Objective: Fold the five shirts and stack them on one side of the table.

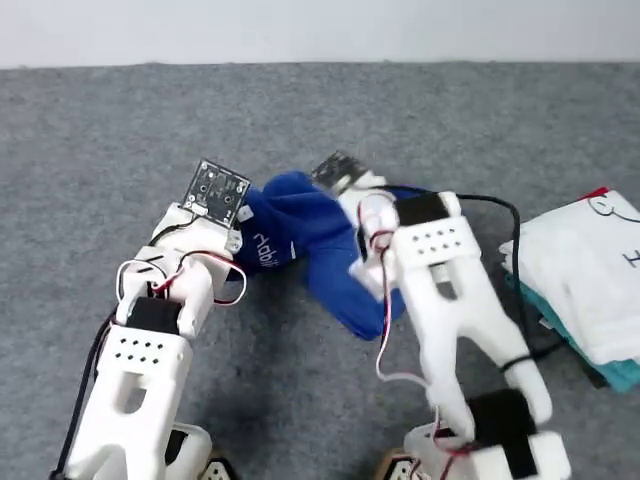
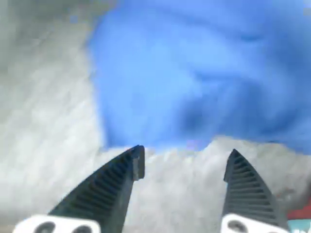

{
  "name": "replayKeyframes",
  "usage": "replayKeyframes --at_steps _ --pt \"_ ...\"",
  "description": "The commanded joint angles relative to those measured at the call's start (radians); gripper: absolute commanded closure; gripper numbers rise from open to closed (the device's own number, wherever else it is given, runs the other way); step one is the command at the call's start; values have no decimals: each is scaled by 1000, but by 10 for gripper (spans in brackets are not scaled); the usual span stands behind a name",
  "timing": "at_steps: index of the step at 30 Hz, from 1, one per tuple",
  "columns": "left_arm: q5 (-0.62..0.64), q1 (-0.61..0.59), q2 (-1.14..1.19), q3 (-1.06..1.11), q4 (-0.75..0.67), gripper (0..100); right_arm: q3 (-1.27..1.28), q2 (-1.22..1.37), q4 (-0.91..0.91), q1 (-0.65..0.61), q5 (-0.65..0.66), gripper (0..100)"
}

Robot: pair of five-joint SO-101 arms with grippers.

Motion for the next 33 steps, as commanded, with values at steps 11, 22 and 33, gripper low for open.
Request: replayKeyframes --at_steps 11,22,33 --pt "-2 -3 -8 -5 -21 986 433 -137 -317 -145 46 722" --pt "-2 -3 -8 -5 -21 986 617 -136 -608 -143 38 724" --pt "-2 -3 -8 -5 -20 986 738 -136 -819 10 51 738"
